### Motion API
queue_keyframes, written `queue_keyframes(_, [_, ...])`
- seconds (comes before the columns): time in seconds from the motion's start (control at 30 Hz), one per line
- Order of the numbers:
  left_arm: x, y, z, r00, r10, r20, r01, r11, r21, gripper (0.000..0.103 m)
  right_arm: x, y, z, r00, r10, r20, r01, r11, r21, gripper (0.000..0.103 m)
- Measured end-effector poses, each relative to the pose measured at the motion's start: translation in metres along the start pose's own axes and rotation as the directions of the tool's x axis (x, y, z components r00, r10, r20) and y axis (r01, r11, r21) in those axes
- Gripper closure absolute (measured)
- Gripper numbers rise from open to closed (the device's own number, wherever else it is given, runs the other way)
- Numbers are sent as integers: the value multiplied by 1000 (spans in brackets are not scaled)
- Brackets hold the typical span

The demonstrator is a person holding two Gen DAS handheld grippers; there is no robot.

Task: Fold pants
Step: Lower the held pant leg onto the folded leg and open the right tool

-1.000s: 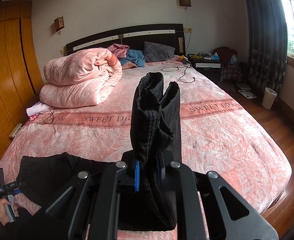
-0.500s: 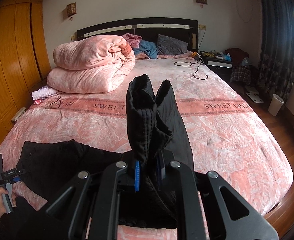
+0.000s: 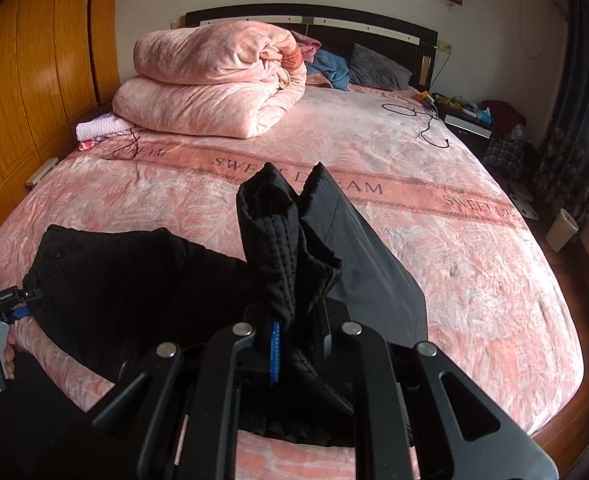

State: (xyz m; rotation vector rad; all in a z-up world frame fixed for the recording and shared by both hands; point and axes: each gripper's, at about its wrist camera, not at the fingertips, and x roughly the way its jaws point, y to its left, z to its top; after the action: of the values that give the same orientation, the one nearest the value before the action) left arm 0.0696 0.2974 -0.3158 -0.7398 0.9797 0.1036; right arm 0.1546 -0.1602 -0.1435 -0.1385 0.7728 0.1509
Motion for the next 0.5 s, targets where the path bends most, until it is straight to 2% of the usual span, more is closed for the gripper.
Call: queue_keyframes(0.5, [-4, 9, -1, 999, -43, -2, 43, 999, -13, 7, 37, 59, -29, 995, -21, -99, 11, 994, -106, 92])
